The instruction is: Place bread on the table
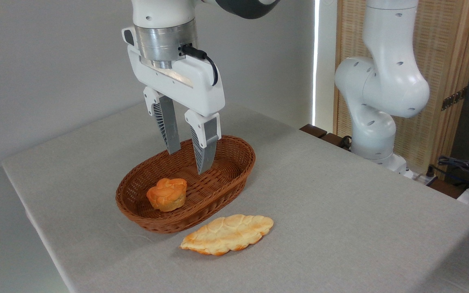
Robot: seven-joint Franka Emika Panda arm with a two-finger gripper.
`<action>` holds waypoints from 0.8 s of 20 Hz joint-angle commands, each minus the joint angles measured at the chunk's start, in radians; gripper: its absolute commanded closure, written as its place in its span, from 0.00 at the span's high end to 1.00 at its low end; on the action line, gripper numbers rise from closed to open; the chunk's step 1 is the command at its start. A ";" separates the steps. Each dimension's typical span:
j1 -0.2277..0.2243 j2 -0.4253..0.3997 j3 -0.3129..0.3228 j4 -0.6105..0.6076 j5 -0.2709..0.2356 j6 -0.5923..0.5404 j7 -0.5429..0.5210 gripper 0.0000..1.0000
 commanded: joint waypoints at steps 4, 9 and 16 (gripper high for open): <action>-0.006 0.017 -0.001 0.006 0.004 -0.042 0.003 1.00; -0.017 0.028 -0.006 -0.004 0.004 -0.052 0.003 1.00; -0.114 0.025 -0.027 -0.135 -0.010 0.108 0.005 1.00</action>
